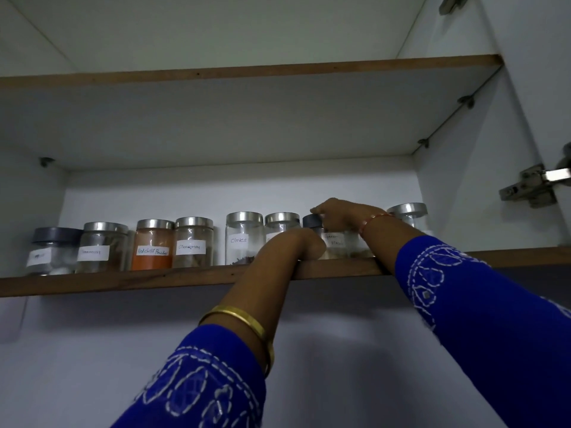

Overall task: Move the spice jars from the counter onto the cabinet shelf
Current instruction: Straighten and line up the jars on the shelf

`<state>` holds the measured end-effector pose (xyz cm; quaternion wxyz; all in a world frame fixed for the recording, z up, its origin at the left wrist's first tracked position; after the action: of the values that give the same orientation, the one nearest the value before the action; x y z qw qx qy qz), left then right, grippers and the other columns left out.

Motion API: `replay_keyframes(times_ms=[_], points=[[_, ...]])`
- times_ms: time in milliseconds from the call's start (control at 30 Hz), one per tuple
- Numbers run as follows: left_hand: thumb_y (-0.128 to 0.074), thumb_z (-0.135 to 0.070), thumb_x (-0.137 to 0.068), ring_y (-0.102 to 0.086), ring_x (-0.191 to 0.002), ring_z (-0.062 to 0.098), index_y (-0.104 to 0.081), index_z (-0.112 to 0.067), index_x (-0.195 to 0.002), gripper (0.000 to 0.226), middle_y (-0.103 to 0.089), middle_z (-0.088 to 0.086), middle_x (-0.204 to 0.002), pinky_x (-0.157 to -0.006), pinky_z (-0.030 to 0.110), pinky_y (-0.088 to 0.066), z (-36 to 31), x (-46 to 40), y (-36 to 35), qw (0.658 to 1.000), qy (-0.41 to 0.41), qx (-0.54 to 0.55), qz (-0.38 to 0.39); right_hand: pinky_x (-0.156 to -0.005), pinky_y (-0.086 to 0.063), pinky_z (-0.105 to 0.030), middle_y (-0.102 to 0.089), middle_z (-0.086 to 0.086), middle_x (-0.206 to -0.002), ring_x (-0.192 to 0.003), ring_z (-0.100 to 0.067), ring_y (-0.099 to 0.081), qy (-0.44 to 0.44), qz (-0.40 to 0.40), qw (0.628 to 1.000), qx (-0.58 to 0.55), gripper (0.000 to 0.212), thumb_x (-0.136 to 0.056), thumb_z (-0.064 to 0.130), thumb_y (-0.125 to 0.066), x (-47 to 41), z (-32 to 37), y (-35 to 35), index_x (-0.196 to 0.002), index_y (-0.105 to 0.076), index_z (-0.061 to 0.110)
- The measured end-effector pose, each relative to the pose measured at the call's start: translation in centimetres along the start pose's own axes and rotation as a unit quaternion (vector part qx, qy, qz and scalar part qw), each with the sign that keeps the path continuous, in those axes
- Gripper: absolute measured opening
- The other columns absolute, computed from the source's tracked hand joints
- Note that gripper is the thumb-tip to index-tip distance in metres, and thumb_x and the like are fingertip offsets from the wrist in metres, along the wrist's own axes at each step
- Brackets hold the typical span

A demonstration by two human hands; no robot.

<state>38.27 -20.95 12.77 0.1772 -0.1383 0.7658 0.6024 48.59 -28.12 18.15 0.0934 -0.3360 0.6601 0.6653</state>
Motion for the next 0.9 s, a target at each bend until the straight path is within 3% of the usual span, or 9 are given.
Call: replay_keyframes(times_ms=[67,133,200,300,400,533,667,767,900], points=[[-0.032,-0.011,-0.097,-0.046,-0.126,0.024,-0.046,-0.001,-0.13,0.038,-0.048,0.013,-0.138,-0.102,0.03,-0.035,0.1,0.4,0.3,1.0,0.009,0.004,-0.021,-0.088,-0.043,-0.033,-0.052,-0.016,-0.134,-0.119,-0.032,-0.052,0.002,-0.041,0.999,0.003,0.036,-0.094,0.009,-0.045,3.4,2.2,3.2,-0.128,-0.053,0.002],[-0.036,-0.01,-0.095,-0.047,-0.126,0.026,-0.047,0.0,-0.129,0.037,-0.05,0.014,-0.135,-0.101,0.03,-0.037,0.1,0.9,0.5,0.999,0.01,0.016,-0.044,-0.078,-0.042,-0.032,-0.059,-0.017,-0.123,-0.102,-0.03,-0.057,-0.035,-0.01,0.999,-0.009,0.027,-0.092,0.008,-0.044,3.9,1.2,2.2,-0.113,-0.058,-0.003],[-0.039,-0.01,-0.093,-0.051,-0.121,0.029,-0.049,0.001,-0.127,0.037,-0.053,0.016,-0.132,-0.098,0.032,-0.041,0.4,1.4,0.9,0.996,0.017,0.035,-0.079,-0.079,-0.044,-0.032,-0.06,-0.015,-0.119,-0.093,-0.029,-0.054,-0.057,0.024,0.998,-0.021,0.018,-0.09,0.017,-0.05,3.5,-0.6,-0.4,-0.103,-0.058,0.009],[-0.042,-0.011,-0.09,-0.054,-0.116,0.031,-0.051,0.0,-0.123,0.036,-0.055,0.017,-0.128,-0.093,0.035,-0.045,0.8,2.4,1.8,0.989,0.031,0.048,-0.136,-0.094,-0.047,-0.037,-0.058,-0.008,-0.124,-0.102,-0.033,-0.054,-0.079,0.046,0.995,-0.028,0.033,-0.087,0.031,-0.055,5.2,-1.6,-1.8,-0.117,-0.055,0.019],[-0.04,-0.019,-0.091,-0.051,-0.12,0.028,-0.049,-0.006,-0.127,0.038,-0.053,0.012,-0.132,-0.096,0.036,-0.042,1.4,4.0,1.7,0.99,0.074,0.03,-0.113,-0.078,-0.041,-0.028,-0.062,-0.015,-0.122,-0.089,-0.023,-0.054,-0.074,0.076,0.991,-0.077,0.03,-0.093,0.016,-0.046,8.1,0.0,-1.0,-0.116,-0.058,0.001],[-0.03,-0.026,-0.094,-0.049,-0.121,0.028,-0.05,-0.009,-0.128,0.043,-0.051,0.012,-0.136,-0.097,0.037,-0.037,1.8,5.6,1.3,0.995,0.065,-0.022,-0.078,-0.064,-0.039,-0.025,-0.058,-0.014,-0.106,-0.088,-0.02,-0.049,-0.095,0.068,0.986,-0.115,0.031,-0.094,0.017,-0.047,11.0,-0.2,0.7,-0.118,-0.056,0.0],[-0.016,-0.029,-0.1,-0.056,-0.109,0.032,-0.057,-0.005,-0.115,0.05,-0.061,0.018,-0.119,-0.084,0.036,-0.038,1.2,7.8,0.9,0.983,-0.036,-0.111,-0.139,-0.089,-0.04,-0.033,-0.059,-0.016,-0.123,-0.104,-0.029,-0.055,-0.108,0.01,0.984,-0.144,0.04,-0.096,0.033,-0.037,14.5,0.1,1.9,-0.116,-0.059,0.006],[-0.021,-0.032,-0.1,-0.056,-0.106,0.032,-0.057,-0.008,-0.111,0.045,-0.062,0.014,-0.115,-0.091,0.039,-0.038,1.7,10.1,0.9,0.969,-0.082,-0.114,-0.204,-0.095,-0.04,-0.036,-0.058,-0.018,-0.126,-0.115,-0.032,-0.054,-0.128,-0.034,0.988,-0.084,0.056,-0.1,0.041,-0.019,17.2,0.4,2.2,-0.12,-0.057,0.005],[-0.035,-0.022,-0.095,-0.043,-0.122,0.029,-0.041,-0.011,-0.132,0.039,-0.05,0.011,-0.132,-0.109,0.04,-0.025,2.9,12.6,0.0,0.964,-0.129,-0.106,-0.206,-0.097,-0.038,-0.038,-0.06,-0.018,-0.123,-0.114,-0.033,-0.054,-0.111,-0.067,0.991,-0.017,0.055,-0.101,0.04,-0.017,20.4,2.2,3.0,-0.119,-0.057,0.007]])
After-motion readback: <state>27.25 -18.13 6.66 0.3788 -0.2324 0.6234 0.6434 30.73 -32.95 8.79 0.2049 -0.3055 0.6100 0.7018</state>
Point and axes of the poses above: each hand's wrist, its own x-axis away from the middle knuckle, its own y-axis out of the back of the hand, z = x × y, the point moved 8 cm from there along -x, towards the middle knuckle
